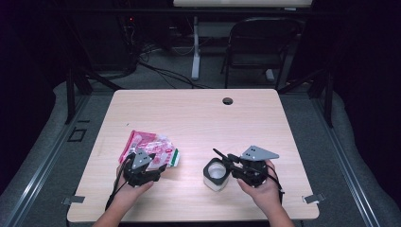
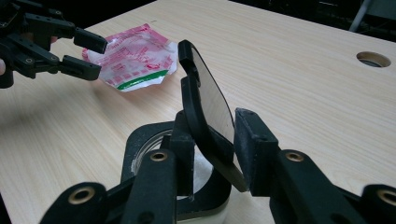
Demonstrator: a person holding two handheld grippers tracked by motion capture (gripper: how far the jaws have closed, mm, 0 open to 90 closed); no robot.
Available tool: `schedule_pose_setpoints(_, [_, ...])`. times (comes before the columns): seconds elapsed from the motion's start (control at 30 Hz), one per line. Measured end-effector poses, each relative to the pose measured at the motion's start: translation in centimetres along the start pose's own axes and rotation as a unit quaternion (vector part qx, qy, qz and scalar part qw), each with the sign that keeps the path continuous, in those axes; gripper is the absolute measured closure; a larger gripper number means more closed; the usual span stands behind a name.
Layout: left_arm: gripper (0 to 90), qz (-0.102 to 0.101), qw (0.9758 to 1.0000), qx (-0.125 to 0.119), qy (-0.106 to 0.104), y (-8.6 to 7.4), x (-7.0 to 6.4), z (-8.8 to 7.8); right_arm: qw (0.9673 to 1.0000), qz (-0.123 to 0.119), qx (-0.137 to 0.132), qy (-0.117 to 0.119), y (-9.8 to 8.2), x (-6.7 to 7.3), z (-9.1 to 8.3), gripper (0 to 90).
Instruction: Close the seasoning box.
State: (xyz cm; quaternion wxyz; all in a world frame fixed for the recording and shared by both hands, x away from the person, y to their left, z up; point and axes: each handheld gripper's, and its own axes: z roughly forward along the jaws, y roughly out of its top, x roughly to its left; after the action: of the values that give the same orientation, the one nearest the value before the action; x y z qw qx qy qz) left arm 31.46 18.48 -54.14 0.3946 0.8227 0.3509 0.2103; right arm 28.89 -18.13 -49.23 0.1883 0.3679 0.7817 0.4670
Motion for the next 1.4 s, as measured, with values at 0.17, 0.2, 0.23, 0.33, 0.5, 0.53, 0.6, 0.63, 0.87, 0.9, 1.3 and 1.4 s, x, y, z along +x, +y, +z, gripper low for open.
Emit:
schedule_pose_setpoints(0.17, [39.9,-0.001,1.0,0.001,0.0,0.0,0.0,0.1,1.0,0.0,-0.001,0.004,0.0,0.3,0.2,66.2])
schedule_pose_setpoints(0.2, [39.9,-0.003,1.0,0.001,0.001,0.0,0.0,0.1,1.0,-0.002,-0.001,0.005,-0.1,0.3,0.2,65.7])
schedule_pose_setpoints(0.23, [39.9,-0.002,1.0,0.001,0.0,0.0,0.0,0.1,1.0,-0.005,0.0,0.004,-0.1,0.4,0.2,65.0])
schedule_pose_setpoints(0.33, [39.9,-0.002,1.0,0.0,0.001,0.0,0.0,0.1,0.9999,-0.011,0.003,0.003,0.0,0.6,0.3,63.8])
schedule_pose_setpoints(0.5, [39.9,-0.004,1.0,0.0,0.003,0.0,0.1,0.1,0.9999,-0.013,0.004,0.004,-0.1,0.8,0.4,61.7])
schedule_pose_setpoints(0.53, [39.9,-0.004,1.0,0.0,0.004,0.0,0.1,0.1,0.9999,-0.014,0.004,0.004,-0.1,0.9,0.4,61.4])
schedule_pose_setpoints(0.6, [39.9,-0.004,1.0,0.001,0.003,0.0,0.1,0.1,0.9999,-0.013,0.005,0.003,-0.1,1.0,0.5,60.6])
schedule_pose_setpoints(0.63, [39.9,-0.004,1.0,0.0,0.003,0.0,0.1,0.1,0.9999,-0.013,0.005,0.004,-0.1,1.0,0.5,60.2])
schedule_pose_setpoints(0.87, [39.9,-0.005,1.0,0.001,0.004,-0.1,0.2,0.1,0.9999,-0.013,0.007,0.01,-0.1,1.1,0.6,56.8])
schedule_pose_setpoints(0.9, [39.9,-0.005,1.0,0.002,0.004,-0.1,0.2,0.1,0.9999,-0.012,0.004,0.009,-0.1,1.1,0.6,56.5])
schedule_pose_setpoints(1.3, [39.9,-0.005,1.0,0.001,0.005,-0.1,0.2,0.1,0.9998,-0.011,0.001,0.014,0.0,1.3,0.6,52.9])
schedule_pose_setpoints(1.4, [39.9,-0.005,1.0,0.002,0.005,-0.1,0.2,0.1,0.9998,-0.013,0.002,0.015,0.0,1.4,0.6,52.8])
